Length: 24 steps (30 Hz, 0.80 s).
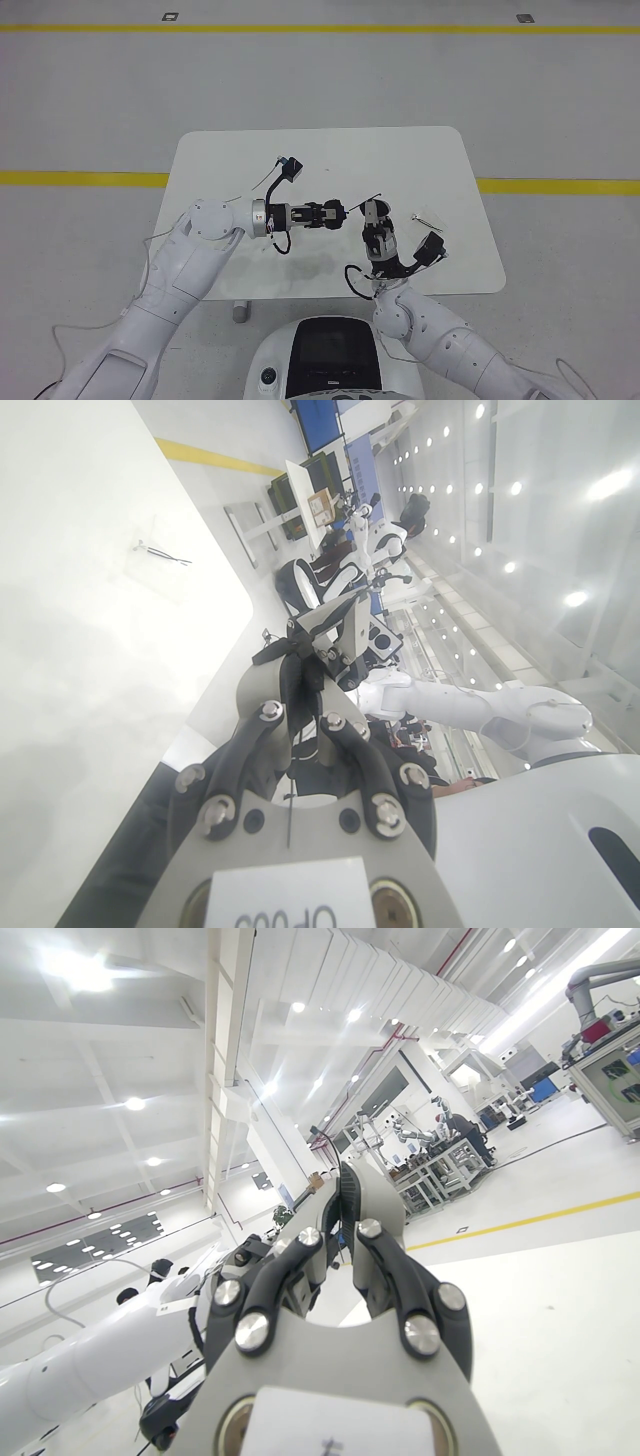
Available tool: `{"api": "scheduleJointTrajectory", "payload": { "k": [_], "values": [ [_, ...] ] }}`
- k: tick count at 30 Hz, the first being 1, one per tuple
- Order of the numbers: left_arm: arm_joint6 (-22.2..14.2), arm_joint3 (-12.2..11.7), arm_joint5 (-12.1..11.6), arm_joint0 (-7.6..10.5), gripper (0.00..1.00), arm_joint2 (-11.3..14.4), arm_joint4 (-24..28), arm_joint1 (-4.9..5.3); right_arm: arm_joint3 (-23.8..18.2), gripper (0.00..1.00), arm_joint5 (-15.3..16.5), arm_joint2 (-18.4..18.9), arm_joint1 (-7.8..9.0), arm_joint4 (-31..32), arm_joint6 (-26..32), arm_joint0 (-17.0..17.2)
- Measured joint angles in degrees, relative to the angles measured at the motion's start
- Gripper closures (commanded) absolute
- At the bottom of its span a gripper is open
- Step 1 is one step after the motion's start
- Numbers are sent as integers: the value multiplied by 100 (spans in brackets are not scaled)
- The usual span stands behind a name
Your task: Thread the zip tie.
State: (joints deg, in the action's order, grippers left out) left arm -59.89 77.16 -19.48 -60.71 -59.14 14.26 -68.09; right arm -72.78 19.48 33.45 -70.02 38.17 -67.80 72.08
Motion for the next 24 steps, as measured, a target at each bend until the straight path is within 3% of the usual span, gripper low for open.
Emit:
{"api": "scheduleJointTrajectory", "payload": {
  "k": [24],
  "values": [
    [0, 0, 0, 0, 100, 0, 0, 0, 78, 100, 0, 5, -25, 106, 25, -14]
  ]
}}
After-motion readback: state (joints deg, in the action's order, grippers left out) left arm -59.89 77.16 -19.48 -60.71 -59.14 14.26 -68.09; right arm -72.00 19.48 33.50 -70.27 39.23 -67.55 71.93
